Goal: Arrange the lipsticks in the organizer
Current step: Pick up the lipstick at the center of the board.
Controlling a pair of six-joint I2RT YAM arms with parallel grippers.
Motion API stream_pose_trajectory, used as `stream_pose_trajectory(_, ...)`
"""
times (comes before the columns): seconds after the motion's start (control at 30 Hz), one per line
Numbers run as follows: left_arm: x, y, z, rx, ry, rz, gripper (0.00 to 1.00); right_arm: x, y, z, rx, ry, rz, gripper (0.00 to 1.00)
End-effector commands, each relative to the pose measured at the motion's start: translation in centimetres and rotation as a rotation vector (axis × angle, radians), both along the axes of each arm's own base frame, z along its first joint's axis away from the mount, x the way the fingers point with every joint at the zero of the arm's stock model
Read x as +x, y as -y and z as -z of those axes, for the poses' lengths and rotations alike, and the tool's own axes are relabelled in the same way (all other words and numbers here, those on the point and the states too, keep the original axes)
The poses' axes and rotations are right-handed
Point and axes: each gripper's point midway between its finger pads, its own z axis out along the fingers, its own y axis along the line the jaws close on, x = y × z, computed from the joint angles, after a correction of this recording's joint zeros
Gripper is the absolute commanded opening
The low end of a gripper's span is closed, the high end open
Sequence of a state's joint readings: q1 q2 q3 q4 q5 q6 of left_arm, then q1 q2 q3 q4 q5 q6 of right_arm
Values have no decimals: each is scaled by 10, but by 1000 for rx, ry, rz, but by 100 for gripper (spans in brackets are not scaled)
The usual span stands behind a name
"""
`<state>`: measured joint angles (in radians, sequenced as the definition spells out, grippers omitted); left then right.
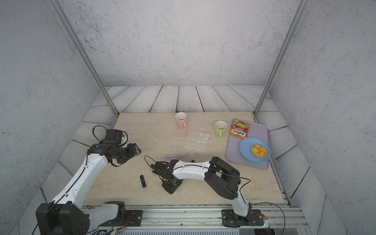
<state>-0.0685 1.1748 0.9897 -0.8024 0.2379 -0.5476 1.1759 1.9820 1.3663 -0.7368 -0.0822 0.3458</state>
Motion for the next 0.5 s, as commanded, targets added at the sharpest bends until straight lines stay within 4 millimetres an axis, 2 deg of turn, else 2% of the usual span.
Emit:
stream_pose_trajectory(0.0,-1,3,-11,-29,23,6,71,6,17,-3,7,-22,74,33)
stream_pose_trajectory(0.1,0,12,-21,-80,54,28,71,10,24,-7,26,-9,98,25)
stream_pose_trajectory(0.2,-2,30,-34,-175,68,92,71,15,34,-14,37,30,100,14)
stream_pose_trajectory(0.27,-7,44,-40,-238,48,149,75,18,41,-24,48,73,83,8)
stream_pose_trajectory(0.37,-22,71,-45,-328,-9,256,89,20,51,-45,88,144,42,1)
stream_pose_trajectory(0.47,-47,112,-43,-465,-92,392,92,18,63,-72,139,210,-10,0)
